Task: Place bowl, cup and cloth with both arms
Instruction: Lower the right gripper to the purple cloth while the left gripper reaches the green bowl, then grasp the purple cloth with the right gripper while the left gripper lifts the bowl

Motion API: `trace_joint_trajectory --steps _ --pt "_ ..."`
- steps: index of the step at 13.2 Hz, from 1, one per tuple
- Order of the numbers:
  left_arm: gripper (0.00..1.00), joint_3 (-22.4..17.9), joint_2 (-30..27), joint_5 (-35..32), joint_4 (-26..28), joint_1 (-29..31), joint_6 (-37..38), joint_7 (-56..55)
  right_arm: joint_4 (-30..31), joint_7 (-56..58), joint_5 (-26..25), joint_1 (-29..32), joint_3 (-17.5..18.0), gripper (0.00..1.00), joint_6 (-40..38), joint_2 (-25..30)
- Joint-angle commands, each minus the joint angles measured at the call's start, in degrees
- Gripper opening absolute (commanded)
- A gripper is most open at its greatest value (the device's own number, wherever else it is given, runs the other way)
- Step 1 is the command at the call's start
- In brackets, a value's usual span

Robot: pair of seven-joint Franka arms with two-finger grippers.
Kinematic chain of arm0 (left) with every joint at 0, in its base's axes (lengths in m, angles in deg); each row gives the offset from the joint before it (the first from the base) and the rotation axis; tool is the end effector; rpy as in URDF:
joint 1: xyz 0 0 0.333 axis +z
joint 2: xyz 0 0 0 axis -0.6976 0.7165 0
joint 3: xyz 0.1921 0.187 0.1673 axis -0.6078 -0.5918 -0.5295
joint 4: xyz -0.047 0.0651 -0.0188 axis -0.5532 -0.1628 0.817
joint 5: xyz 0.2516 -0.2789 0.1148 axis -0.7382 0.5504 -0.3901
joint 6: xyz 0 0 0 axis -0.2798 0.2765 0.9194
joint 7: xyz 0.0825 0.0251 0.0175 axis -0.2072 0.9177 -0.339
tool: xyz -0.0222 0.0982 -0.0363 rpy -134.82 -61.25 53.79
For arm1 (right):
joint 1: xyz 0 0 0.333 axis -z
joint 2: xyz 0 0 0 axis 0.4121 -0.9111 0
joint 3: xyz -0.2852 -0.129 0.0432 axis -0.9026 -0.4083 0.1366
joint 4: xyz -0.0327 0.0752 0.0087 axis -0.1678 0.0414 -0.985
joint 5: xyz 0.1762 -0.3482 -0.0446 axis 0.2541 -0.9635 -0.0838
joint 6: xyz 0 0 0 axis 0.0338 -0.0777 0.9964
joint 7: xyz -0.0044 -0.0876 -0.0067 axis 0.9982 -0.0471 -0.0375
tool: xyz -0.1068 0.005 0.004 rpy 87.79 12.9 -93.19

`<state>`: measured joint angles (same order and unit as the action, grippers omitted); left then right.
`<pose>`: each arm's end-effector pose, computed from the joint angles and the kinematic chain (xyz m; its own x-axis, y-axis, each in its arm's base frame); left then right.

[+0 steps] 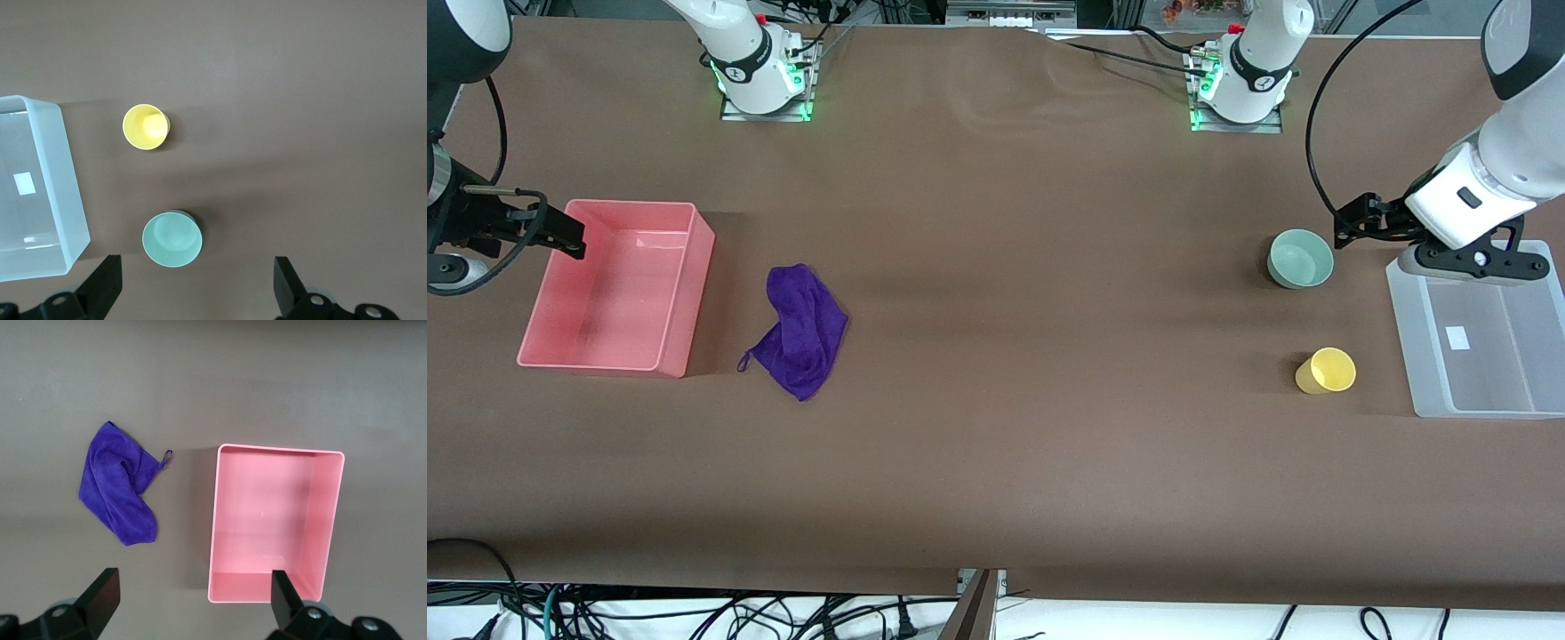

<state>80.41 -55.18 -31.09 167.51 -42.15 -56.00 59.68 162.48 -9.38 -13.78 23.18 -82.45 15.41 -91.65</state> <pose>0.5659 -0.0369 0.5466 0.9870 -0.1247 -0.1010 -0.1252 -0.9921 0.0020 0.6010 0.0146 0.5976 0.9984 0.0264 -0.0495 0.0312 -0.9947 0.0976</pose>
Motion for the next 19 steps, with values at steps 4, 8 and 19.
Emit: trace_joint_trajectory --steps 4,8,19 --pt "0.99 0.0 0.2 -4.9 11.0 6.8 -1.3 17.1 1.2 0.6 -0.8 0.5 -0.1 1.0 -0.3 -0.2" --pt "0.99 0.0 0.1 -6.3 25.6 10.4 -17.1 31.6 2.9 0.7 -0.8 0.4 -0.1 1.0 -0.3 -3.8" --pt "0.72 0.1 11.7 -10.0 39.4 13.2 -49.1 44.6 35.5 -6.3 -0.1 -2.4 2.0 1.0 44.0 -10.0"
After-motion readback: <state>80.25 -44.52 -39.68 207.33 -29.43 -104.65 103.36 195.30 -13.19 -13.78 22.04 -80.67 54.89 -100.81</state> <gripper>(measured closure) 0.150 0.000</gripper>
